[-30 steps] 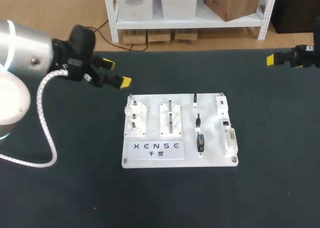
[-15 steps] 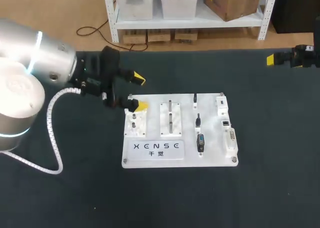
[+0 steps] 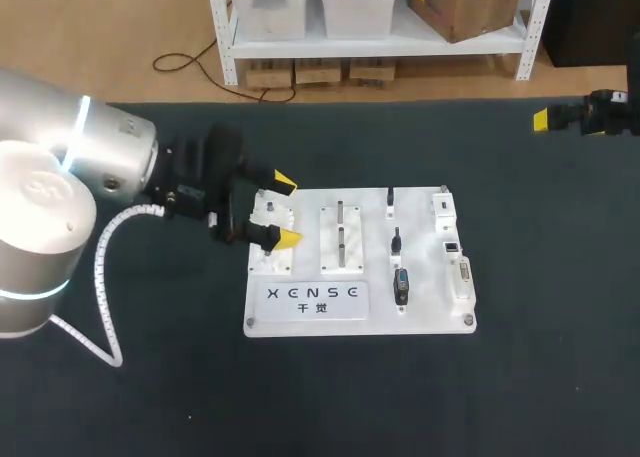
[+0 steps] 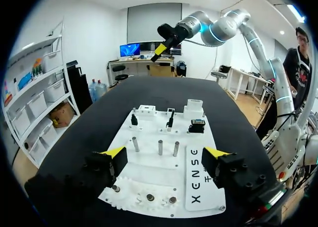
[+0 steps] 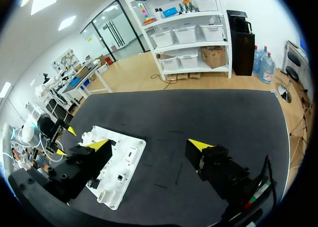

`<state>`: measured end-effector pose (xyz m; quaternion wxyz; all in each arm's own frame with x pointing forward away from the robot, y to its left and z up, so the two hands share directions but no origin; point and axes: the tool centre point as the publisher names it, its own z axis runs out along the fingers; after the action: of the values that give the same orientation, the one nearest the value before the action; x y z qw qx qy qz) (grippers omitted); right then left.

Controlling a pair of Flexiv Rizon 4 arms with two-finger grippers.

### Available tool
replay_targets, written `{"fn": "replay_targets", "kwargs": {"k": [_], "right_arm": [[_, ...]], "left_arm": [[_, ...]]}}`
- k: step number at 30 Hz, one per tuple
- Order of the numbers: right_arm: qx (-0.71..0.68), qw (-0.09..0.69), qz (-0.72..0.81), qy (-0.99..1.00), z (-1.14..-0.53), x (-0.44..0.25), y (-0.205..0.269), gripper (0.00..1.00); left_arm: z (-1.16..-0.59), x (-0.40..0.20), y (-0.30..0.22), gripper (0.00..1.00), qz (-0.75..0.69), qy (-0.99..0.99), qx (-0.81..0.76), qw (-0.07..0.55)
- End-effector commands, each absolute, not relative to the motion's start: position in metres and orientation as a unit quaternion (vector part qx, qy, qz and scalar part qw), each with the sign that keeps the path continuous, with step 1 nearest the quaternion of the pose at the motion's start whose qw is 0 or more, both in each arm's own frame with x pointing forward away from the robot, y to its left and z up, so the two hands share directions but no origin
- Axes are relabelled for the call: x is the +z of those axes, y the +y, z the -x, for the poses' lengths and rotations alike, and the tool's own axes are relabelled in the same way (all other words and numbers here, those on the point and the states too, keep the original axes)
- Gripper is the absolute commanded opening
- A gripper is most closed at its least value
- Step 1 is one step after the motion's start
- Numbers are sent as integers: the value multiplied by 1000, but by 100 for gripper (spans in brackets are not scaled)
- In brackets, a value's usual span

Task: Insert the Ethernet cable into its matching sockets.

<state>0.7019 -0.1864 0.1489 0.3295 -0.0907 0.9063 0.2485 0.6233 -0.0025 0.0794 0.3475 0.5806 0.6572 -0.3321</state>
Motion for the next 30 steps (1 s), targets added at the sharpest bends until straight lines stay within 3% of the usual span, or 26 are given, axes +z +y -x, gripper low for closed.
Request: {"fn": "replay_targets", "kwargs": {"k": [1, 15, 30], "right_arm": [[247, 330, 90, 907, -701, 149, -186, 100], [229, 320, 92, 915, -703, 152, -185, 100], [128, 207, 113, 963, -679, 147, -51, 100]], "left_arm": [[-622, 77, 0, 100, -581, 654, -335, 350], [-622, 79, 0, 100, -582, 654, -333, 349], [-622, 79, 0, 100, -582, 654, -333, 349]]}}
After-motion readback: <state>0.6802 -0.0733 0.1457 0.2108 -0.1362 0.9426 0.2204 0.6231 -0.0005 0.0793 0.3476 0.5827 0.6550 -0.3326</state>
